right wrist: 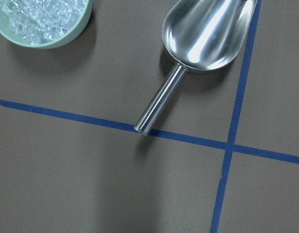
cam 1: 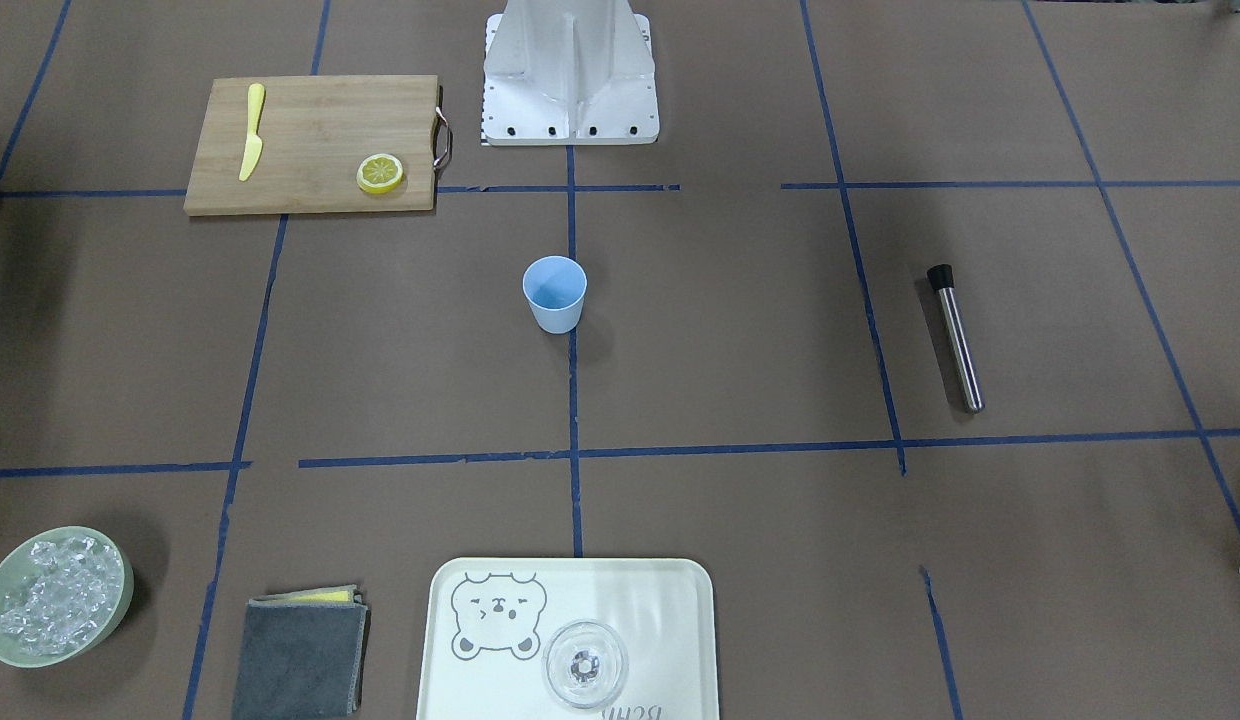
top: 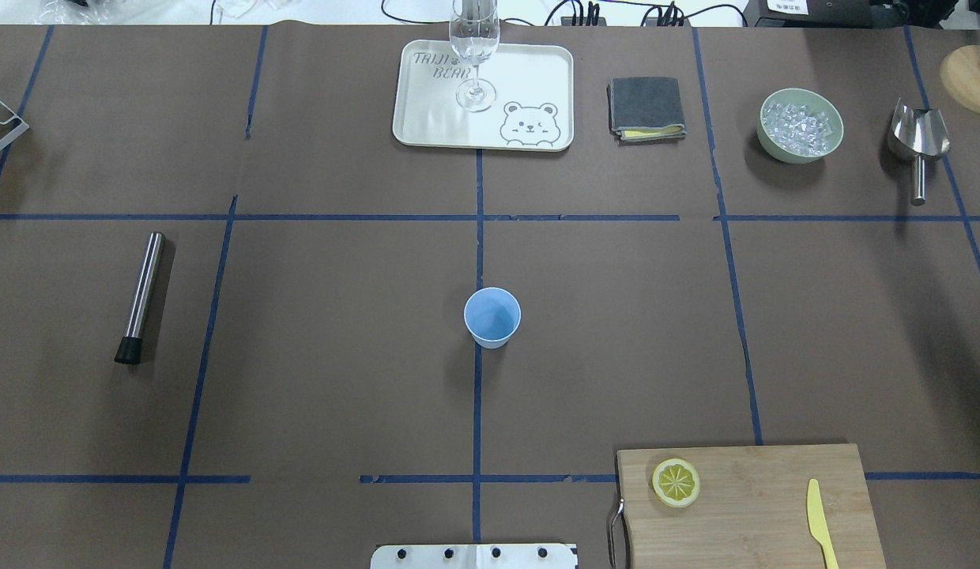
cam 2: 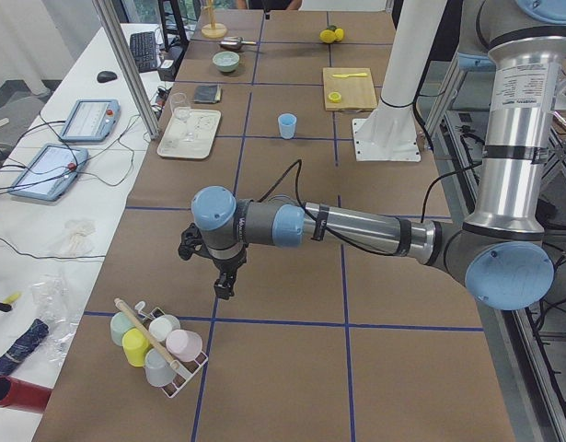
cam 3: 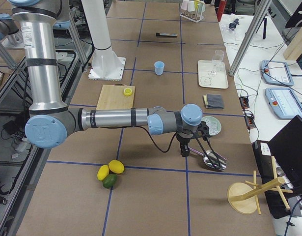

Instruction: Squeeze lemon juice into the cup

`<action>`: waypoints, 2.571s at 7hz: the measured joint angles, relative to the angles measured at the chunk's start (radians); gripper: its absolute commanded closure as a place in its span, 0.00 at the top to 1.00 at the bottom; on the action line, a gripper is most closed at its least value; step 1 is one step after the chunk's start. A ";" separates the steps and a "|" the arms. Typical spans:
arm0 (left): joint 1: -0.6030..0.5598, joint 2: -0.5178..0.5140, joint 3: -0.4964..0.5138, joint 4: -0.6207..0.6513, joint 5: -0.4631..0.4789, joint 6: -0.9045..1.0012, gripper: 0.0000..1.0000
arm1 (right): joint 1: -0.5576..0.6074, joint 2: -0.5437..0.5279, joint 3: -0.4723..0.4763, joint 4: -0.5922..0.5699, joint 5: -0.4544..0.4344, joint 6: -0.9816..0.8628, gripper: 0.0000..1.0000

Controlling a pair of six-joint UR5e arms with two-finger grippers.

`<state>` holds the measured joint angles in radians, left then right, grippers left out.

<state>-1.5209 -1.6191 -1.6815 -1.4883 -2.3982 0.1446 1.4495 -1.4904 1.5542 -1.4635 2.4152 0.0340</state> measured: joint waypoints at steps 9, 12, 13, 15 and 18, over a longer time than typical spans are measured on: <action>0.005 -0.016 -0.028 -0.012 0.001 -0.004 1.00 | -0.040 -0.012 0.018 0.103 0.012 0.024 1.00; 0.012 -0.010 -0.024 -0.042 0.001 -0.001 1.00 | -0.211 -0.090 0.218 0.149 -0.034 0.334 1.00; 0.012 -0.008 -0.020 -0.052 0.000 0.000 1.00 | -0.316 -0.131 0.326 0.151 -0.106 0.468 1.00; 0.014 -0.007 -0.009 -0.074 0.000 0.000 1.00 | -0.559 -0.160 0.483 0.152 -0.245 0.790 1.00; 0.014 -0.005 -0.007 -0.081 0.002 0.003 1.00 | -0.938 -0.131 0.602 0.150 -0.493 1.124 1.00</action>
<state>-1.5064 -1.6246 -1.6885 -1.5691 -2.3966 0.1472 0.5110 -1.6213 2.1561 -1.3130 1.9221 1.1581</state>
